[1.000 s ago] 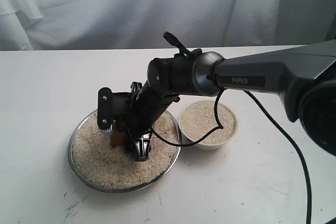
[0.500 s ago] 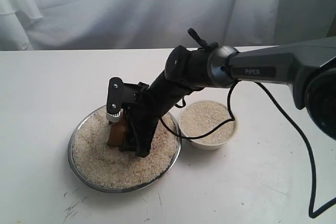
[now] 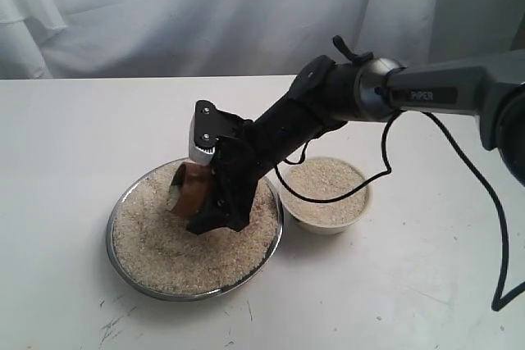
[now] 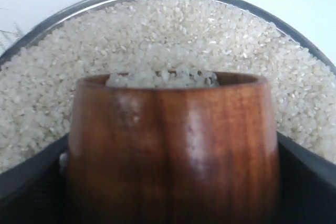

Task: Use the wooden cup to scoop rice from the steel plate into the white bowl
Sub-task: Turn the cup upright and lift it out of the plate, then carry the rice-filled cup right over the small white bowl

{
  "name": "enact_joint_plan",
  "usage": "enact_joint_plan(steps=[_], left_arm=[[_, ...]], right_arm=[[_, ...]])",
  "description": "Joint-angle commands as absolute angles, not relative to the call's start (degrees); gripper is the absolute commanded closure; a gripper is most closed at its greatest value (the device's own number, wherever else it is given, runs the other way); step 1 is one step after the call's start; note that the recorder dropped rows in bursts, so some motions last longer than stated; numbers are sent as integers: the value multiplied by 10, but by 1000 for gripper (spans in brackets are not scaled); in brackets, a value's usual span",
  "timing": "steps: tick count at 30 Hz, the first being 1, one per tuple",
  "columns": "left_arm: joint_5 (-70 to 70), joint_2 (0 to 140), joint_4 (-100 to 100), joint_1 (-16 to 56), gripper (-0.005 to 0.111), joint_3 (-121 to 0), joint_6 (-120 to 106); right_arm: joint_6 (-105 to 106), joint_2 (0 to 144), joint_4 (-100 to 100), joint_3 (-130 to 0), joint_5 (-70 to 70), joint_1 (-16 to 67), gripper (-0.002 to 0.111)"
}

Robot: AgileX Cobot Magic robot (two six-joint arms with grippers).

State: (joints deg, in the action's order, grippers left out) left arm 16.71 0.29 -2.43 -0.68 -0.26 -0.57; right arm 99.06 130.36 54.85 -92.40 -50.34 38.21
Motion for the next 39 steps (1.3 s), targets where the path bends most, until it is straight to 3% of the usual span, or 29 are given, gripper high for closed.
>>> enact_joint_plan(steps=[1, 11, 19, 27, 39], left_arm=[[163, 0, -25, -6, 107, 0, -5], [163, 0, -25, -6, 107, 0, -6], [163, 0, -25, -6, 107, 0, -5], [163, 0, -25, -6, 107, 0, -8], [163, 0, -25, -6, 107, 0, -5]], right_arm=[[1034, 1290, 615, -923, -555, 360, 108], [995, 1203, 533, -920, -602, 333, 108], [977, 1126, 501, -821, -502, 316, 108], [960, 1094, 481, -776, -462, 286, 108], [987, 1080, 476, -762, -510, 226, 108]])
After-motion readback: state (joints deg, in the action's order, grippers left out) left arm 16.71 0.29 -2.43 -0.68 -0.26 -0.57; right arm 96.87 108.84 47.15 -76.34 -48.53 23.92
